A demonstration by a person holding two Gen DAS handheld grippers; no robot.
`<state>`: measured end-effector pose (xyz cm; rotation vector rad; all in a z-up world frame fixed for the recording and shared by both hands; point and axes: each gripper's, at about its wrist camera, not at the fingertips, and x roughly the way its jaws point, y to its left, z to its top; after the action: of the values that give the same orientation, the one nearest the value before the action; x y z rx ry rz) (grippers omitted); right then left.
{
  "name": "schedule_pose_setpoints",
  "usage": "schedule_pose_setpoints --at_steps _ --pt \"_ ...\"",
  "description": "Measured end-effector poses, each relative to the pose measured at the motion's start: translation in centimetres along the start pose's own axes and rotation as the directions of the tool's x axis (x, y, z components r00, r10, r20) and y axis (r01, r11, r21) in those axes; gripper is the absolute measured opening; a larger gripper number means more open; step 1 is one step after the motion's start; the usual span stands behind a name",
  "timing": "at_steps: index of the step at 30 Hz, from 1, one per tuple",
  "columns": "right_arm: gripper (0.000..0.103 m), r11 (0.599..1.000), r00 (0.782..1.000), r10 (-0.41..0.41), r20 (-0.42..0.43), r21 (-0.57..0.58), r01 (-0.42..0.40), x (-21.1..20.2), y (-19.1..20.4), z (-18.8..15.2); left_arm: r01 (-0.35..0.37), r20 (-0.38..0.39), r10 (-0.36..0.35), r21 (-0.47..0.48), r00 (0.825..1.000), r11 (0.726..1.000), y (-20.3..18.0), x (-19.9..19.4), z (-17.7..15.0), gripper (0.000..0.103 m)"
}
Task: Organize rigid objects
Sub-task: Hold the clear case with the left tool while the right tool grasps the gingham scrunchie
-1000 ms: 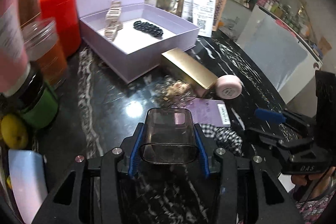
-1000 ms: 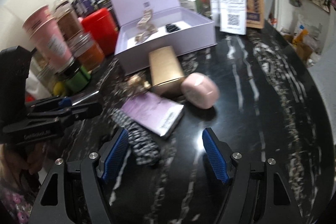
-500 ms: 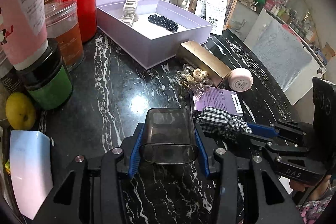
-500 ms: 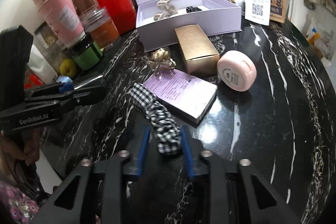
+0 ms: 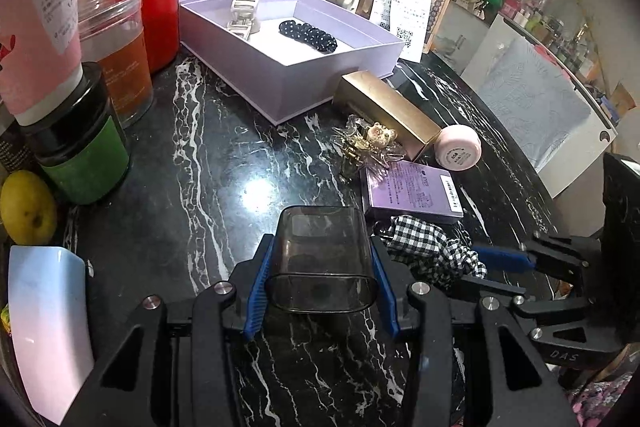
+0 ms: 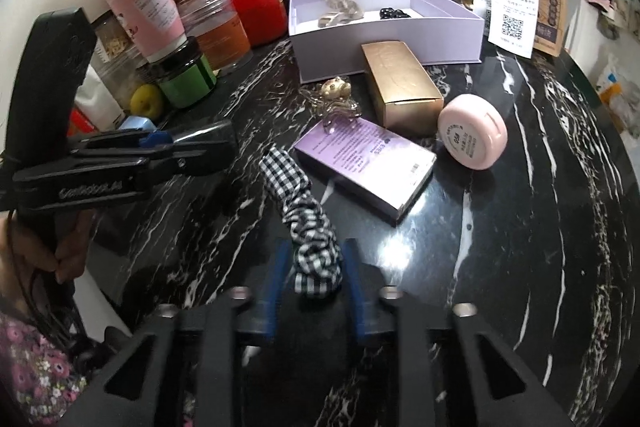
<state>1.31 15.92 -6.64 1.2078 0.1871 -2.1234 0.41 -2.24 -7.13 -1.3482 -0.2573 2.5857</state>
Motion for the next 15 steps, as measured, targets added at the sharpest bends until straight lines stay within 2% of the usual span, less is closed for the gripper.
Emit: schedule_pose_setpoints --at_steps 8,15 --pt "0.039 0.995 0.999 0.016 -0.028 -0.099 -0.019 2.4 1.1 1.3 -0.017 0.003 0.017 -0.027 1.000 0.999 0.9 -0.1 -0.2 0.045" --pt "0.038 0.982 0.999 -0.047 -0.015 -0.185 0.044 3.1 2.3 1.6 -0.030 0.007 0.030 -0.043 1.000 0.999 1.5 -0.2 -0.2 0.045"
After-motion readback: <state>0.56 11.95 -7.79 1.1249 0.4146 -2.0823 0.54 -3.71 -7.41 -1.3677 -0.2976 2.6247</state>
